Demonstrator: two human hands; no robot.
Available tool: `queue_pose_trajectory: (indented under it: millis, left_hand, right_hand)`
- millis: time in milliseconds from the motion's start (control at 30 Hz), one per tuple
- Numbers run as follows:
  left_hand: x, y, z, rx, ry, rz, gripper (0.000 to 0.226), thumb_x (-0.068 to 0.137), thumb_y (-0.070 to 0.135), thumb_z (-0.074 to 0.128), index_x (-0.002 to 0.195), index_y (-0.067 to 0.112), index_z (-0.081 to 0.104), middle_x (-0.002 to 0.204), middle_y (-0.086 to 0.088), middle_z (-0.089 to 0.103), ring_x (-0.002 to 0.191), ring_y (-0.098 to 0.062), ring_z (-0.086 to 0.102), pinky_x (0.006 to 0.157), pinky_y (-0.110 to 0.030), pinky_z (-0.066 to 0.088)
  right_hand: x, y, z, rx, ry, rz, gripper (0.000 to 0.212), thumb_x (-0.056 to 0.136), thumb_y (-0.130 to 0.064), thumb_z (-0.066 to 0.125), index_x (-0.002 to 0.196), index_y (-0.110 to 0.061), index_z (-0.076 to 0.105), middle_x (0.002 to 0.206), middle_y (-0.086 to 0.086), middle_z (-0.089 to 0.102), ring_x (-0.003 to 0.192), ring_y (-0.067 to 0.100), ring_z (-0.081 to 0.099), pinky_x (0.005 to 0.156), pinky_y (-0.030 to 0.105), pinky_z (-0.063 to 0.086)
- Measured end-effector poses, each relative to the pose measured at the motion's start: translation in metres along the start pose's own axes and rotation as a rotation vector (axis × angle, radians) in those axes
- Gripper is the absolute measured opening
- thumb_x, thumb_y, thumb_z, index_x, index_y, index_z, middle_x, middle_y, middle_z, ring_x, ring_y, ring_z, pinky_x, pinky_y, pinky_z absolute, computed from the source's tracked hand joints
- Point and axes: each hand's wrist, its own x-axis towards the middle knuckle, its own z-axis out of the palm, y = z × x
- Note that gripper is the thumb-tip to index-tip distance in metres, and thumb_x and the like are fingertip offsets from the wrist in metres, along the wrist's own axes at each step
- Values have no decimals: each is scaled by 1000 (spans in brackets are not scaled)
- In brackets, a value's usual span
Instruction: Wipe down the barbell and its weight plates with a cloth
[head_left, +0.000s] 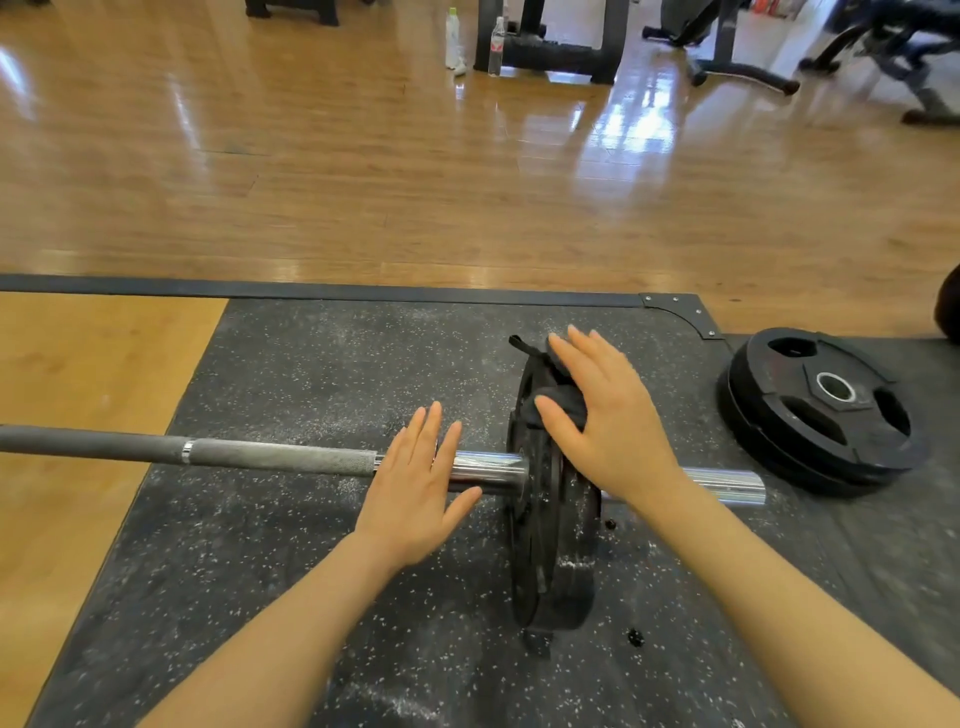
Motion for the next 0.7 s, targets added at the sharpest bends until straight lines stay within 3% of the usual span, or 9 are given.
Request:
queue_pose_trajectory:
  millis: [167,400,700]
  left_hand:
    - [3,-2,-3,6,-8,14,81,89,71,-1,151,21,-16,158,-4,-27,143,-18,-30,118,-35,-15]
    - [6,-3,-4,0,-6,24,82,90,70,4,153,20,-8,159,-5,-23,146,-20,-24,119,-36,-12]
    - [10,-2,-5,26,-8,5,82,90,68,5,155,19,-7,159,-6,-23,146,-21,-22,120,-39,-9]
  right_hand:
    - [1,3,2,36,-33,-1,52,95,-22,60,141,-5,46,145,8,48,140,25,36,114,40,32]
    - [-41,0,10,50,71,-91,51,95,-24,57,141,-4,47,149,5,42,142,21,34,117,28,24]
    - [-127,-1,48,-102,147,-293,49,97,-21,52,141,-3,43,150,10,41,144,27,30,115,45,32]
